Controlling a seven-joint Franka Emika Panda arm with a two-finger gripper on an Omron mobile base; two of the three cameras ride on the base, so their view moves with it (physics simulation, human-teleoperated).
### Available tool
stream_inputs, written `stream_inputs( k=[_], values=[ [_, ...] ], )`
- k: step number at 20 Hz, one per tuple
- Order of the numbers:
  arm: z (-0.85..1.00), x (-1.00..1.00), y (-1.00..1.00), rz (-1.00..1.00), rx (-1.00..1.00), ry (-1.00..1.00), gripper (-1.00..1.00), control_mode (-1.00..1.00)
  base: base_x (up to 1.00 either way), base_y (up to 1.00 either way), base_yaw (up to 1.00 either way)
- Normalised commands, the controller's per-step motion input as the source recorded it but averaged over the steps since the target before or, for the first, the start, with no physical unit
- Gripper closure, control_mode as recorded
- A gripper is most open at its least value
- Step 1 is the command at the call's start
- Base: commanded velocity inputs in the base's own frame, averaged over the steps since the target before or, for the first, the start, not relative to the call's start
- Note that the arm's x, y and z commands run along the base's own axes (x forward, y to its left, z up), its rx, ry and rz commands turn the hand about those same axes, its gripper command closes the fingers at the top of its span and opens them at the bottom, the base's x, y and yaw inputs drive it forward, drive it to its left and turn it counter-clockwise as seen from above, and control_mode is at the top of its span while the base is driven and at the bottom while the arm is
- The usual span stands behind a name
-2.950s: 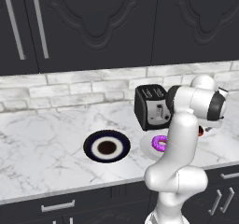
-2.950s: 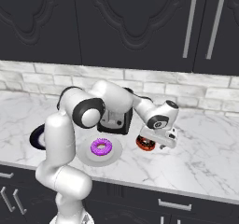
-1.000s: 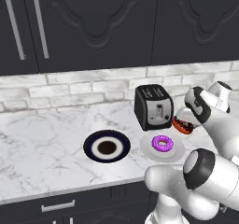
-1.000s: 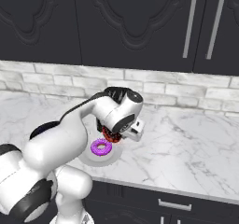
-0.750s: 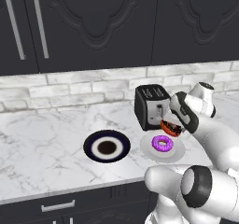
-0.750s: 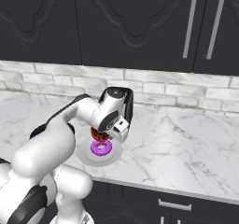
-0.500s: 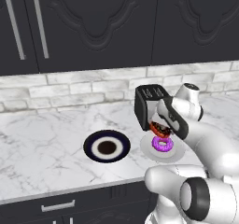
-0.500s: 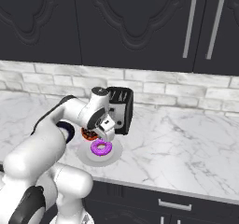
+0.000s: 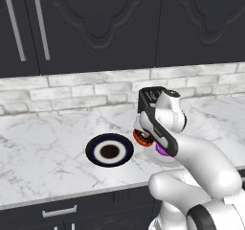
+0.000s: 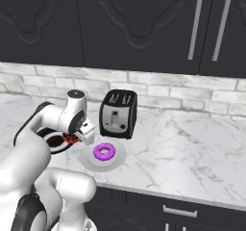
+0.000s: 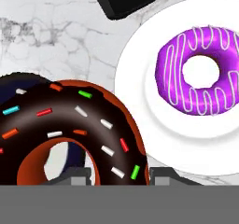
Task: Place the pastries on the plates.
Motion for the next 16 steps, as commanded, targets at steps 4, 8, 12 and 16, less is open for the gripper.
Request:
stream_inputs(
  k=[4,8,12,16],
  values=[
    [0.0,0.08,0.5,0.19,0.0,0.0,1.0,-1.0,0.0,0.0,0.0],
    [0.0,0.4,0.38,0.24,0.0,0.0,1.0,-1.0,0.0,0.0,0.0],
    [0.0,0.27,0.48,0.2,0.0,0.0,1.0,-1.0,0.0,0.0,0.0],
    [0.0,0.21,0.58,0.14,0.0,0.0,1.0,-1.0,0.0,0.0,0.0]
  ],
)
